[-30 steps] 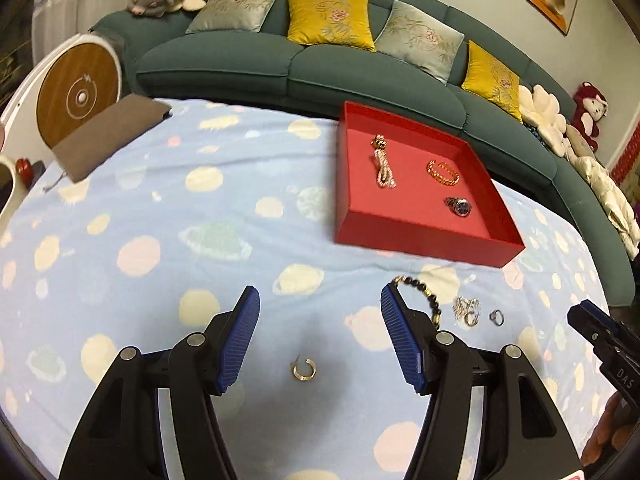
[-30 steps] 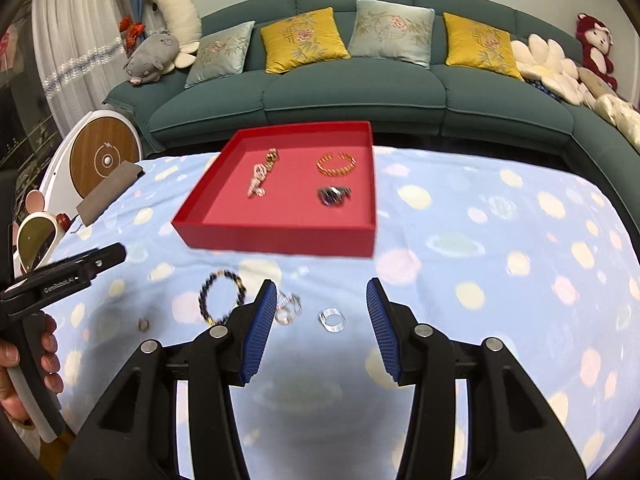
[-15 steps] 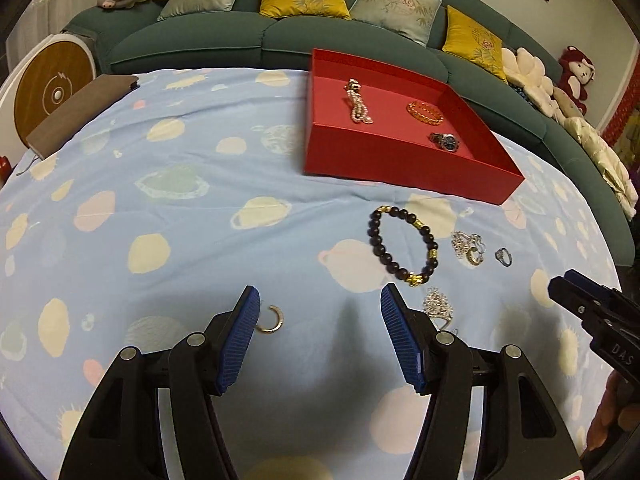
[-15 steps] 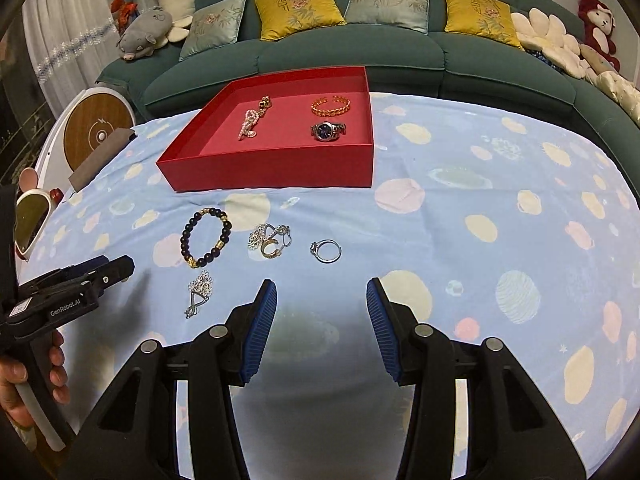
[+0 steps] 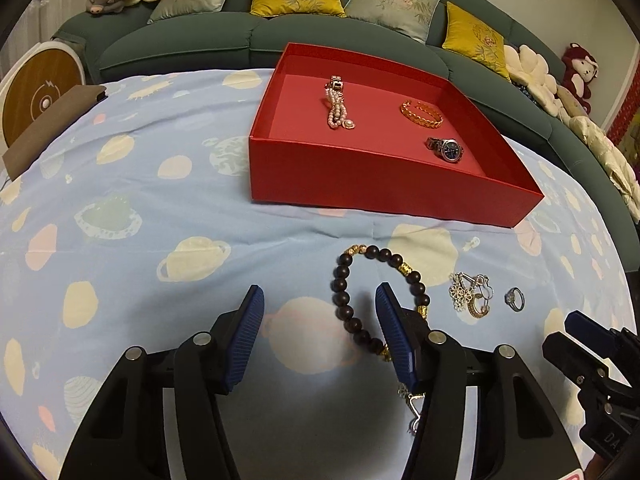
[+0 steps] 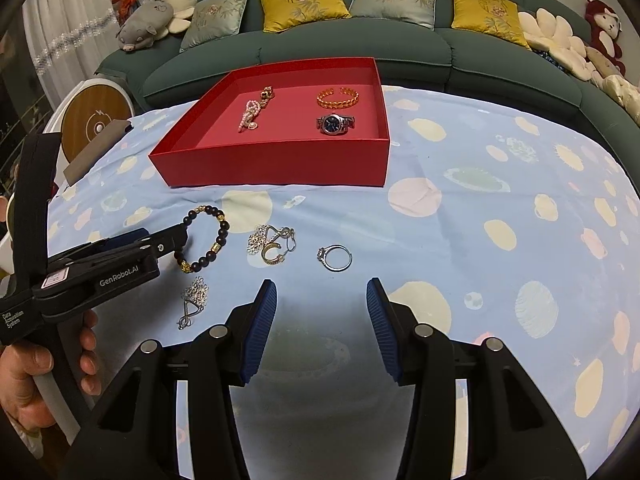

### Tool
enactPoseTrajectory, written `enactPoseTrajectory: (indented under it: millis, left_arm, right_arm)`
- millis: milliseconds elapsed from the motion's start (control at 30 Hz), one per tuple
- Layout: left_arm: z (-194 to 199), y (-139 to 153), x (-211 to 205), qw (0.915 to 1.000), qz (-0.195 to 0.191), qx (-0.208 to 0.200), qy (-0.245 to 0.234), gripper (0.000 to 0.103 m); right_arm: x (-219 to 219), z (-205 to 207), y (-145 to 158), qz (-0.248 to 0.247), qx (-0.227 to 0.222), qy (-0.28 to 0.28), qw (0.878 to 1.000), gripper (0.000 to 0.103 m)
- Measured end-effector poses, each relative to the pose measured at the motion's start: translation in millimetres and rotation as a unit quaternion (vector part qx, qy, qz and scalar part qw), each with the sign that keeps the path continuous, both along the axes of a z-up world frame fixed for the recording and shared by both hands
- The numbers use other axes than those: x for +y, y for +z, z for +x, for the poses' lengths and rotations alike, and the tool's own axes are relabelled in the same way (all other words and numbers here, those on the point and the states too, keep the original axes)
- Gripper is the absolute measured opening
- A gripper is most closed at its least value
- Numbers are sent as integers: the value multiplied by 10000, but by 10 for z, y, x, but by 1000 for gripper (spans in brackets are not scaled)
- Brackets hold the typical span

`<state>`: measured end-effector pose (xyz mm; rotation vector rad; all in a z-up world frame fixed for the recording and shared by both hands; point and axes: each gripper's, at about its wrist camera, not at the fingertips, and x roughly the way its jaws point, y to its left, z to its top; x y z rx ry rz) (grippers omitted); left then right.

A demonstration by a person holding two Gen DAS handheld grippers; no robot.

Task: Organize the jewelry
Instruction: 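Grasp the black bead bracelet with the left tool and lift it, then carry the black bead bracelet with the left tool while the right tool grasps a gold ring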

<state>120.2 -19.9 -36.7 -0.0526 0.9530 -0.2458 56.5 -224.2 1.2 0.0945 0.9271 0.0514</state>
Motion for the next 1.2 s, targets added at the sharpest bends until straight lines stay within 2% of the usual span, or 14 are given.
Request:
enactPoseTrajectory:
  millis: [133, 200, 267, 533, 767, 900, 1200]
  left_arm:
    - [6, -21, -99, 9994, 246, -229, -19, 34]
    - [-4, -25, -135, 9991, 294, -290, -73, 22]
    - [4, -27, -131, 9992, 248, -287, -107, 5]
    - [-10, 13, -30, 9996, 102, -227, -101, 5]
    - [-108, 309, 264, 9991, -165, -391, -37, 5]
    - [-183, 428, 466, 9988, -253, -431, 10, 5]
    - [-318, 493, 789, 9986, -284, -449, 19, 5]
  right_arm:
    - [-24, 56, -36, -5, 31, -35, 10000, 45]
    - [-22, 85, -57, -26, 32, -37, 10000, 45]
    - [-15, 116, -71, -53, 19, -33, 10000, 45]
    - [8, 246, -147, -167, 15, -55, 9998, 45]
    - [44, 273, -142, -57, 12, -16, 10000, 45]
    - [161, 298, -137, 2, 3, 130, 9999, 45]
    - [554, 317, -124, 262, 65, 547, 9981, 45]
